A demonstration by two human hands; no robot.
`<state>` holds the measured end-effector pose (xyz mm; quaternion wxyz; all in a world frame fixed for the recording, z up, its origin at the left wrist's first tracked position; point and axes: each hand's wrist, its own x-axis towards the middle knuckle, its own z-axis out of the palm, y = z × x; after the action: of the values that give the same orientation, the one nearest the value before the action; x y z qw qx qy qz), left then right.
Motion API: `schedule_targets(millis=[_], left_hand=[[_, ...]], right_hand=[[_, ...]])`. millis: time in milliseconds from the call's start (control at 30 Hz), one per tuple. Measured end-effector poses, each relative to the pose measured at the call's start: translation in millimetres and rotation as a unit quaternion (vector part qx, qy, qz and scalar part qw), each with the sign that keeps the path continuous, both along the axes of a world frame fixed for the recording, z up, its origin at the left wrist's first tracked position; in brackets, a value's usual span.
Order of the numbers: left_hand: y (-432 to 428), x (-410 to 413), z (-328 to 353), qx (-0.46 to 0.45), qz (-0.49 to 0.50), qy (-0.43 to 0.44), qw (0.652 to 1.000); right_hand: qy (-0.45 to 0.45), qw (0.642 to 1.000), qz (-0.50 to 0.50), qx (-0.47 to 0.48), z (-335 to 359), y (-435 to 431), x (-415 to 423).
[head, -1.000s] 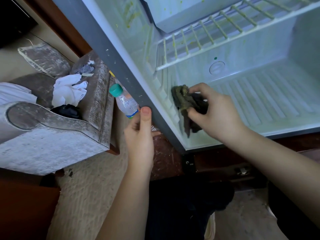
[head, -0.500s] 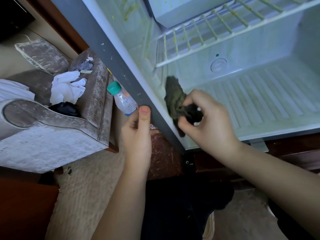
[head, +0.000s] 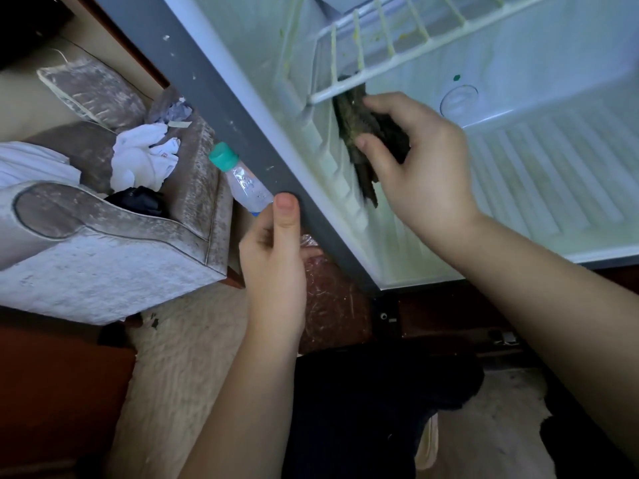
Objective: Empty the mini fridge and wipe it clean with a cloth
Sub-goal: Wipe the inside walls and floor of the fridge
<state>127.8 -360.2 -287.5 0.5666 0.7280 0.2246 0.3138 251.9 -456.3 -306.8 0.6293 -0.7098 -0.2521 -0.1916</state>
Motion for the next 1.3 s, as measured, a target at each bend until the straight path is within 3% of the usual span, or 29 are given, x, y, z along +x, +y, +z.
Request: schedule_targets(millis=[233, 400, 533, 767, 1033, 1133, 1300], left_hand=[[4, 0, -3, 0.023, -0.010, -0.010, 1.000], [2, 1, -1, 0.029, -0.007, -0.008, 1.000], [1, -2, 1, 0.029, -0.010, 0.006, 1.000], [2, -3, 0, 0.040, 0.004, 0.019, 0.999], [5, -1, -3, 0.018, -0.001, 0.020, 1.000], [8, 0, -5, 0.022, 0.001, 0.015, 1.000], [9, 0, -5, 0.025, -0.008, 0.004, 1.000]], right_hand=[[0.124, 0.988, -0.024, -0.085, -16, 21, 46], [0.221, 0.963, 0.063, -0.138, -49, -2, 24], [0.283, 0.944, 0.137, -0.099, -48, -20, 3], [0.262, 0.960, 0.094, -0.037, -41, -13, -16], [0.271, 0.962, 0.044, -0.003, -48, 19, 32], [0.246, 0.968, 0.020, -0.048, -54, 29, 46], [0.202, 0.959, 0.002, -0.197, -59, 21, 49]])
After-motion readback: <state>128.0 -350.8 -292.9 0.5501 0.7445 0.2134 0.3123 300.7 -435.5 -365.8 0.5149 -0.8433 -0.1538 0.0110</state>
